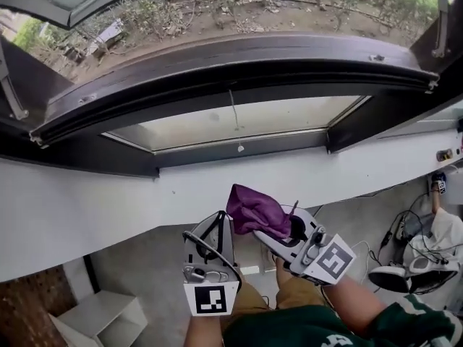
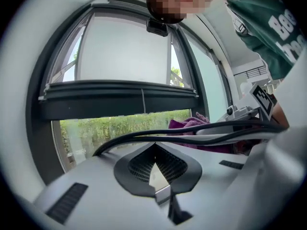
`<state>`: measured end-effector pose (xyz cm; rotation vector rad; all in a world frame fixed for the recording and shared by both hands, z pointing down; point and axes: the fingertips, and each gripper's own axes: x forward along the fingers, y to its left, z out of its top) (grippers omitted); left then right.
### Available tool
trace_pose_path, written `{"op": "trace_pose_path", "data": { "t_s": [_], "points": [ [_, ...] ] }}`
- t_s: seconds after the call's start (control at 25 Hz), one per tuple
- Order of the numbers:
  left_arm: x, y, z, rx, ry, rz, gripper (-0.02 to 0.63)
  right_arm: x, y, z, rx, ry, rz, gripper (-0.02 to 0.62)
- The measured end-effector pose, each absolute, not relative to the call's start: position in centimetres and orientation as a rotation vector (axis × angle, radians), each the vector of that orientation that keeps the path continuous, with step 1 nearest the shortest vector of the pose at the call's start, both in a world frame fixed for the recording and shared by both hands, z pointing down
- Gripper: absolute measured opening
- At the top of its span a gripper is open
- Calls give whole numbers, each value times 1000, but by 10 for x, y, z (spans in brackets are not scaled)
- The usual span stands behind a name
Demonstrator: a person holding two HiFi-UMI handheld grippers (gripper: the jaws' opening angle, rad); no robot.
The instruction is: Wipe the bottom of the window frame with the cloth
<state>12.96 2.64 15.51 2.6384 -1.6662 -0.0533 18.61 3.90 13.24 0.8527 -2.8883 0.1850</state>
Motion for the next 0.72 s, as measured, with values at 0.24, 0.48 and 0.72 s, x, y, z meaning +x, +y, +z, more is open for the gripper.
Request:
{"op": "trace_pose_path", "data": {
  "t_s": [0.24,0.48,0.72],
  "points": [
    [55,-8,248,2654,-1721,-96,5,120,14,245,857,-2764,187,149],
    [-6,-37,370,2627,-1692,-106,5,53,-13,364,889,-2678,201,149],
    [-51,-69,460,2426,-1773,-149,5,16,-45,446,917,-2640,269,149]
  ]
}}
